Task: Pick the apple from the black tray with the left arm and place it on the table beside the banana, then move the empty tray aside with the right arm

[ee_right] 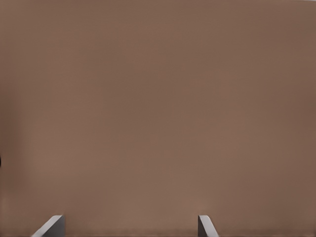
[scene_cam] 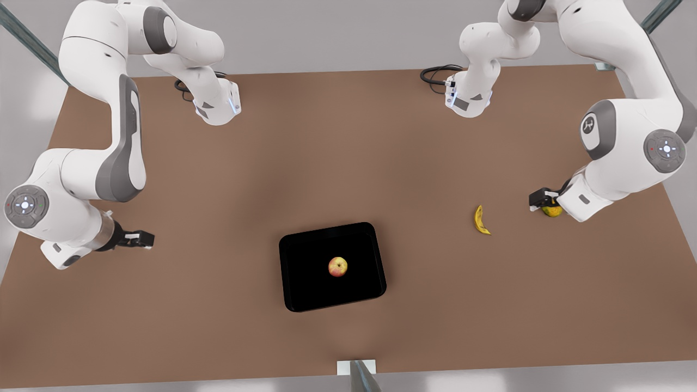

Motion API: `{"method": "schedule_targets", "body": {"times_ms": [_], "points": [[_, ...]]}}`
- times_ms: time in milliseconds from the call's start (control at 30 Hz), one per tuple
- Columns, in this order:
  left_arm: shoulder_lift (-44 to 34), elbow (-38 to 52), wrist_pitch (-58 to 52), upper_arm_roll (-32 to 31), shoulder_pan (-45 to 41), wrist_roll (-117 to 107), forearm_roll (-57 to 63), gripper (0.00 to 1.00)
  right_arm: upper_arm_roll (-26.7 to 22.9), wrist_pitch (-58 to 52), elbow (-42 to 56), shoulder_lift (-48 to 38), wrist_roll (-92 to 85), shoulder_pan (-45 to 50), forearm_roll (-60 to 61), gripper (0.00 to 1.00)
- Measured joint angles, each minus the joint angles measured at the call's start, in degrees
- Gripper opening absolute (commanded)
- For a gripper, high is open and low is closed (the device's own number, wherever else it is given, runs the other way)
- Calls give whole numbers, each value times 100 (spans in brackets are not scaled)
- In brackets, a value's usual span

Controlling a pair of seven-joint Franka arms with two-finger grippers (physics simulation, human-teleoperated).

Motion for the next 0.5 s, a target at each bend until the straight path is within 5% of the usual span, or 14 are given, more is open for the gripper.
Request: {"method": "schedule_targets", "body": {"times_ms": [167, 300, 500], "points": [[56, 74, 26, 6, -362, -15, 37, 100, 16, -52, 8, 216, -8, 1, -12, 100], [223, 143, 279, -13, -2028, -149, -91, 100, -10, 117, 217, 872, -12, 1, -9, 100], [918, 132, 1417, -27, -3622, -1133, 247, 100, -86, -204, 538, 475, -17, -1, 3, 100]]}}
